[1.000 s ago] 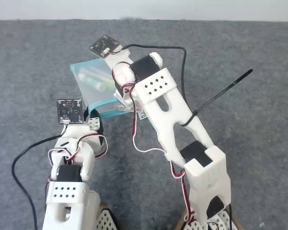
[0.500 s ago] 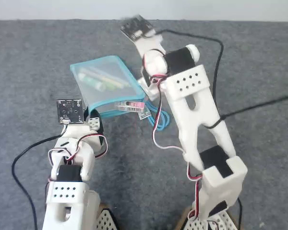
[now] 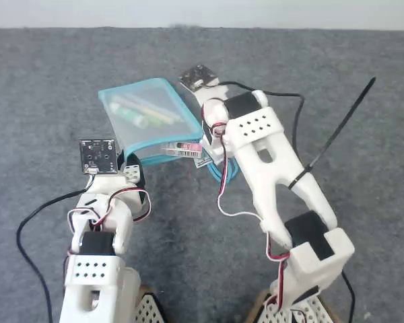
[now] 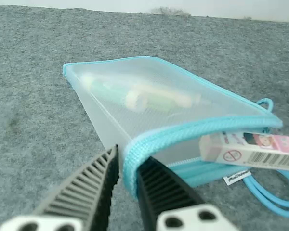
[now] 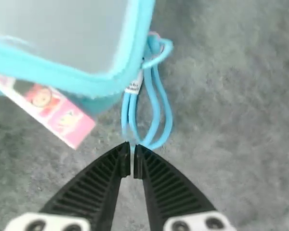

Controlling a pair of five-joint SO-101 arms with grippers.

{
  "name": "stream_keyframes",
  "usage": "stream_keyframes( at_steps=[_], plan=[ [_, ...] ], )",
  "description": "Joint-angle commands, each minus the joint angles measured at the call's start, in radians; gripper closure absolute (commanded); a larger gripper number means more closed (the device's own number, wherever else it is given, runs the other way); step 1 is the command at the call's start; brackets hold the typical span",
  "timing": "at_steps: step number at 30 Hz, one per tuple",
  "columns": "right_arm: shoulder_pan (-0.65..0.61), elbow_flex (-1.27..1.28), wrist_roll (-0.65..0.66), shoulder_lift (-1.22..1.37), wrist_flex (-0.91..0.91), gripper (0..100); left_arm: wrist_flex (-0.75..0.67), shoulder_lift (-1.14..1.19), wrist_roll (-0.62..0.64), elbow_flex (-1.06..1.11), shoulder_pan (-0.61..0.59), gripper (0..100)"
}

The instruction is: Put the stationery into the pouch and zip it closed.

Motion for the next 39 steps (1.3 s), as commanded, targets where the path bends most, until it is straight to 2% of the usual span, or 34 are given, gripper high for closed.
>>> stream_keyframes(
  at_steps=[1, 6, 12, 17, 21, 25, 32, 34, 39],
  plan=[
    [-0.074, -0.005, -0.028, -0.079, -0.05, 99.1, -0.025, -0.003, -0.005, -0.027, 0.011, 99],
    [-0.127, -0.009, -0.051, -0.082, -0.111, 99.1, -0.023, -0.003, -0.005, -0.027, 0.011, 99],
    [-0.125, -0.017, -0.058, -0.093, -0.202, 99.1, -0.021, -0.003, -0.005, -0.027, 0.011, 99],
    [-0.054, -0.02, -0.06, -0.209, -0.127, 99.1, -0.021, -0.003, -0.005, -0.027, 0.011, 99],
    [0.033, 0.095, -0.057, -0.374, -0.094, 99.1, -0.023, -0.003, -0.005, -0.027, 0.011, 99],
    [0.068, 0.391, -0.051, -0.506, -0.277, 99.0, -0.021, -0.003, -0.005, -0.031, 0.008, 99],
    [0.07, 0.844, -0.049, -0.568, -0.806, 99.0, -0.009, -0.005, -0.005, -0.047, 0.002, 99],
    [0.082, 0.899, -0.049, -0.568, -0.86, 99.0, 0.055, -0.006, -0.003, -0.093, 0.002, 99],
    [0.105, 0.925, -0.049, -0.567, -0.863, 99.0, 0.345, -0.135, -0.005, -0.231, 0.0, 99]
  ],
)
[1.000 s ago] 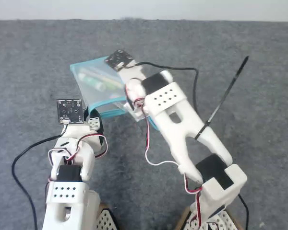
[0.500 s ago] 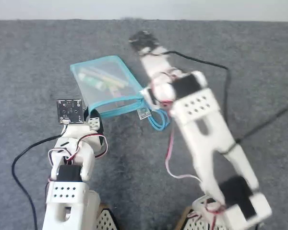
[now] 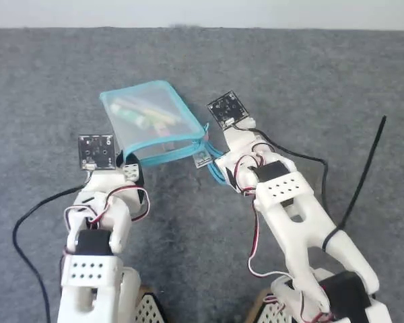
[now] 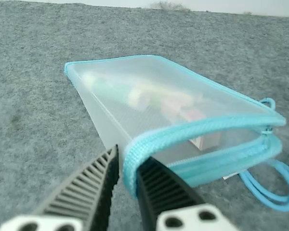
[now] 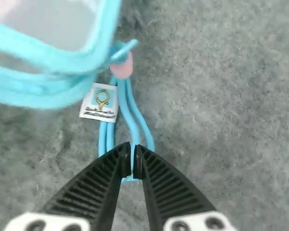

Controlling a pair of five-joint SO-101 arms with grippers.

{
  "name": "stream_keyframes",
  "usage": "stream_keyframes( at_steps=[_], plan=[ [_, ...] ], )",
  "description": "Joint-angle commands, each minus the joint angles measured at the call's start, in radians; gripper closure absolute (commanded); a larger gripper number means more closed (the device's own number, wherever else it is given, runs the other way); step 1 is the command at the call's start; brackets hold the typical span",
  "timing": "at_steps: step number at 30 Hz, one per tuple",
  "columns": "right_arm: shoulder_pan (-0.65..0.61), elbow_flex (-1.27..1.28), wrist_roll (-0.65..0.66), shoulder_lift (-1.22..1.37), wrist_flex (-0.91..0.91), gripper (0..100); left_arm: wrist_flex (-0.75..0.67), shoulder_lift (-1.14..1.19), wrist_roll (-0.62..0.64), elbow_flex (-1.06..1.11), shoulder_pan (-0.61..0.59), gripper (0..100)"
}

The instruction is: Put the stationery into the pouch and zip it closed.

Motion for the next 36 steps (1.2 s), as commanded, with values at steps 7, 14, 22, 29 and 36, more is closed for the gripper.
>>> stream_keyframes(
  at_steps=[7, 14, 22, 29, 36],
  plan=[
    [0.019, 0.018, -0.003, -0.056, -0.042, 99.0, 0.189, -0.459, -0.009, -0.035, -0.086, 99],
    [0.021, 0.018, -0.003, -0.056, -0.033, 99.0, 0.193, -0.555, -0.046, -0.008, -0.087, 99],
    [-0.062, 0.02, -0.005, -0.056, -0.035, 99.0, 0.204, -0.551, -0.046, -0.044, -0.091, 99],
    [-0.137, 0.058, 0.091, -0.081, -0.033, 99.0, 0.206, -0.551, -0.049, -0.03, -0.091, 99],
    [-0.205, 0.164, 0.017, -0.176, -0.131, 99.0, 0.206, -0.551, -0.049, -0.03, -0.091, 99]
  ],
)
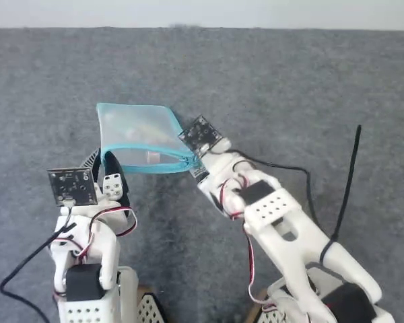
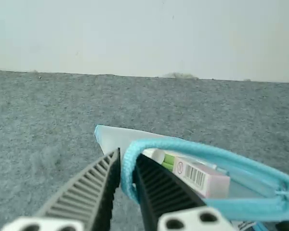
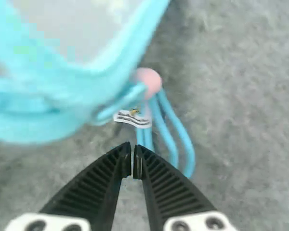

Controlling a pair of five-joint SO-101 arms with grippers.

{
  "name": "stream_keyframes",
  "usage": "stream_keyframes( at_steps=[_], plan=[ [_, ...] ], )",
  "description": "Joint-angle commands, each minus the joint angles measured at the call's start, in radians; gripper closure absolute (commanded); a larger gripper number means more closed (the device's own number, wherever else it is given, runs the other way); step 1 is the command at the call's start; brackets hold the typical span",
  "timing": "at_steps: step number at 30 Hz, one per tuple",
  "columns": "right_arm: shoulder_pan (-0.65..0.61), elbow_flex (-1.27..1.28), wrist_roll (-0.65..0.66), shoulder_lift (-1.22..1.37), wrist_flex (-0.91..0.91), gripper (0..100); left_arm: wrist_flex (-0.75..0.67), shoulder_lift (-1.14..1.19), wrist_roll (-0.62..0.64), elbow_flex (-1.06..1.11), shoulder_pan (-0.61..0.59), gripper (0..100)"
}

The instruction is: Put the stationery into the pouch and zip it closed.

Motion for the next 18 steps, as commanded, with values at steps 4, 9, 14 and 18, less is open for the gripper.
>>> stream_keyframes(
  at_steps=[4, 9, 14, 18],
  plan=[
    [-0.056, 0.081, -0.04, -0.073, -0.249, 99.0, -0.014, -0.037, -0.014, -0.05, -0.008, 99],
    [-0.065, 0.095, -0.04, 0.045, -0.516, 98.9, -0.012, -0.037, -0.014, -0.05, -0.008, 99],
    [-0.065, 0.095, -0.04, 0.194, -0.704, 98.9, -0.012, -0.037, -0.015, -0.05, -0.008, 99],
    [-0.056, 0.092, -0.04, 0.263, -0.791, 98.9, -0.012, -0.037, -0.015, -0.048, -0.005, 99]
  ],
)
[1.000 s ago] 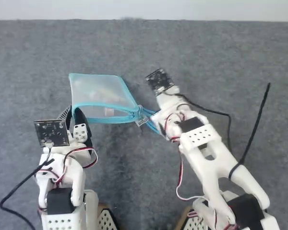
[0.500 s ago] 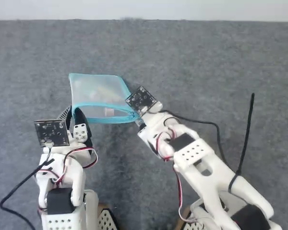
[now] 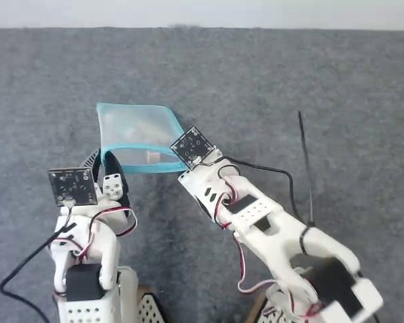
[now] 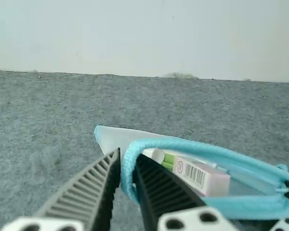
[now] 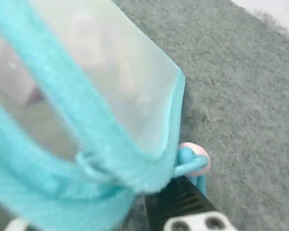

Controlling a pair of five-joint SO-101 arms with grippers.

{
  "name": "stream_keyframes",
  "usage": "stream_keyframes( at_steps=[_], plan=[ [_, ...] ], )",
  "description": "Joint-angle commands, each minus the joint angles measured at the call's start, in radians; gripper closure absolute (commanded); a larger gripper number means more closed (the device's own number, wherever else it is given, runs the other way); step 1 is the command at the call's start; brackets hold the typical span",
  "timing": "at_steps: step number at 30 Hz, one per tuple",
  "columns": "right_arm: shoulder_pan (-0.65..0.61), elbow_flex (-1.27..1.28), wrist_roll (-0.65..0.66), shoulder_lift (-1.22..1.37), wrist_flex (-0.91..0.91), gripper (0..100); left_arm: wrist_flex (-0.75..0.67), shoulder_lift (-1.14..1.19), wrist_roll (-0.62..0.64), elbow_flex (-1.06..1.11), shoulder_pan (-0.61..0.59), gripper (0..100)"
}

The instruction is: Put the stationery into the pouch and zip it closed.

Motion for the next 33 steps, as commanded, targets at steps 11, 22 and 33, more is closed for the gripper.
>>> stream_keyframes(
  at_steps=[11, 22, 33],
  plan=[
    [0.093, 0.032, -0.008, 0.022, -0.091, 84.7, -0.014, -0.037, -0.015, -0.039, -0.003, 99],
    [0.076, 0.037, 0.204, 0.019, -0.099, 76.8, -0.012, -0.037, -0.015, -0.039, -0.003, 99],
    [0.076, 0.348, 0.368, -0.473, -0.028, 76.8, -0.012, -0.037, -0.015, -0.039, -0.002, 99]
  ],
)
